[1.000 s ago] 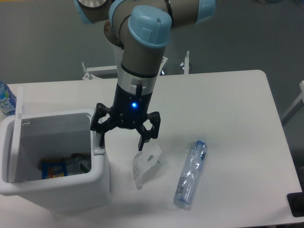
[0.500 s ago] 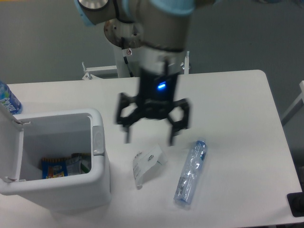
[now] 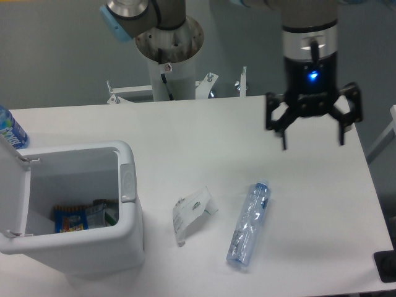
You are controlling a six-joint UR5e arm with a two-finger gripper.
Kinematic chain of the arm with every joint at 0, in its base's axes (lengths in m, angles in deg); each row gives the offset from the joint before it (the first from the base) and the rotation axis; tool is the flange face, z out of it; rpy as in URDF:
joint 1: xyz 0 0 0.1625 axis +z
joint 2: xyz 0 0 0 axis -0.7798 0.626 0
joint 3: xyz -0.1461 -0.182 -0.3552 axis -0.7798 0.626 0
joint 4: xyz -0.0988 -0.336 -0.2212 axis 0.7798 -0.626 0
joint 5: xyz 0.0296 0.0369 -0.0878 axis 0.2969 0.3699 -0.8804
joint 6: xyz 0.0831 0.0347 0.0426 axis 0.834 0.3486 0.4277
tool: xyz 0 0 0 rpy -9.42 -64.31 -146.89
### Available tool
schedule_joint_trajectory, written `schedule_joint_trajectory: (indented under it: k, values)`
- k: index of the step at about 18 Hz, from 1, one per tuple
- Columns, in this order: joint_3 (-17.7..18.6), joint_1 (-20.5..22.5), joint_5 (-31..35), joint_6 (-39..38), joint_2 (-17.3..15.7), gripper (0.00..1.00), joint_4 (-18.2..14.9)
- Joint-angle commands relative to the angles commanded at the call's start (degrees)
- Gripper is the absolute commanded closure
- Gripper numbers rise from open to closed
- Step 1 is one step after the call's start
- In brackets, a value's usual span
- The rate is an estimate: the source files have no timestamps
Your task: Open the trash can
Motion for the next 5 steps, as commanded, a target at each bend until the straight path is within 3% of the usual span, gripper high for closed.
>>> schedule_joint_trajectory:
  k: [2, 5]
  values:
    - [0.71, 1.59, 0.36, 5.63, -0.18, 0.0, -0.36]
    - [0.71, 2.21, 0.36, 7.51, -0.71, 0.0, -0.45]
